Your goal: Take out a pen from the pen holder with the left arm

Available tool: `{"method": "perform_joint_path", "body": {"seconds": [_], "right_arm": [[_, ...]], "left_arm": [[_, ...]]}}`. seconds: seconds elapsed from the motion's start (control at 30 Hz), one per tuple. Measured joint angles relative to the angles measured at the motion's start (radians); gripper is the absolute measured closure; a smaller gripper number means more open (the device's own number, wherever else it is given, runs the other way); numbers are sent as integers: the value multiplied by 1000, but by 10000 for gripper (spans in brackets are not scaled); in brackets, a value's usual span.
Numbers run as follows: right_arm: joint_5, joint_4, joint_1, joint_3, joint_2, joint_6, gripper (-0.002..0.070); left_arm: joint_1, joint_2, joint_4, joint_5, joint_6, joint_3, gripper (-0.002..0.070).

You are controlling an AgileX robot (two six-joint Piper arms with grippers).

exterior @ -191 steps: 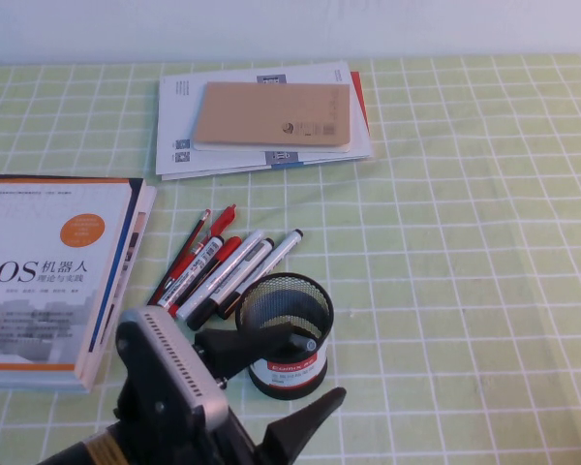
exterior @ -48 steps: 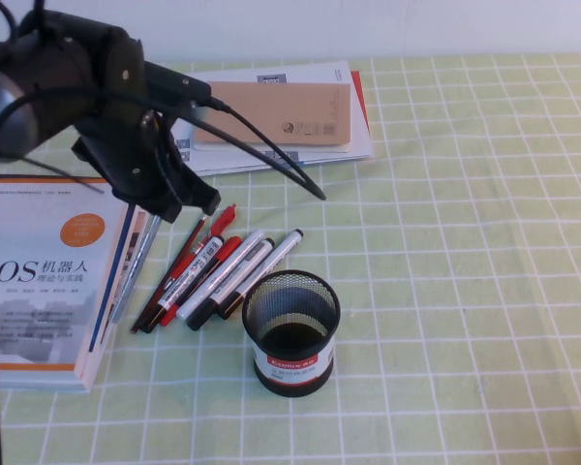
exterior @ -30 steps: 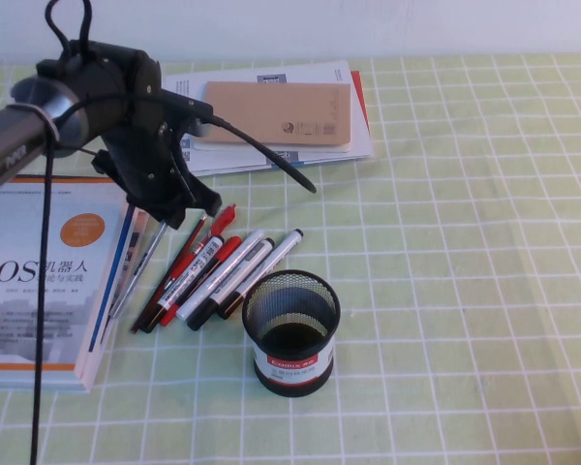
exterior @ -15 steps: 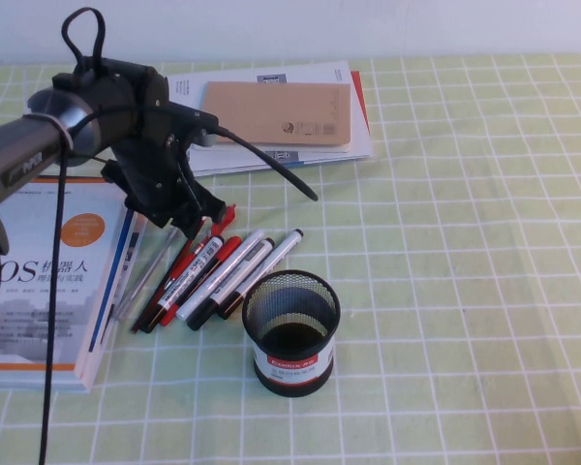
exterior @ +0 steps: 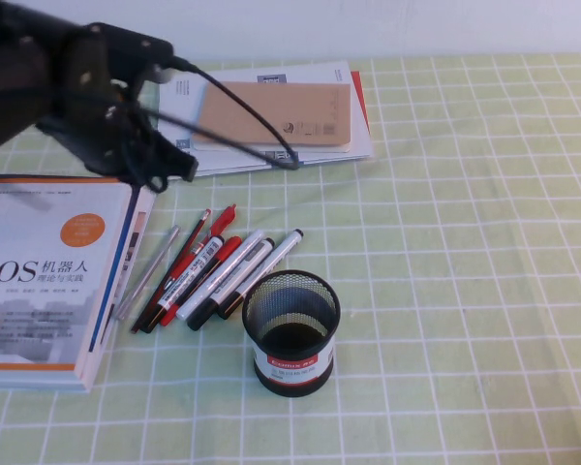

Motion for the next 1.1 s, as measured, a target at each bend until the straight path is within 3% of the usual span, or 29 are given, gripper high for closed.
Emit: {"method": "perform_joint_path", "body": {"seconds": [0.17, 0.63, 1.1], "right_arm": [[0, 0, 0, 0, 0, 0, 689], [0, 0, 0, 0, 0, 0, 688], [0, 0, 0, 0, 0, 0, 689]], "left_arm": [[-2, -279, -32, -94, -32, 281, 666], [-2, -1046, -42, -250, -184, 822, 675], [-2, -1185, 12, -204, -246, 934, 675]]}}
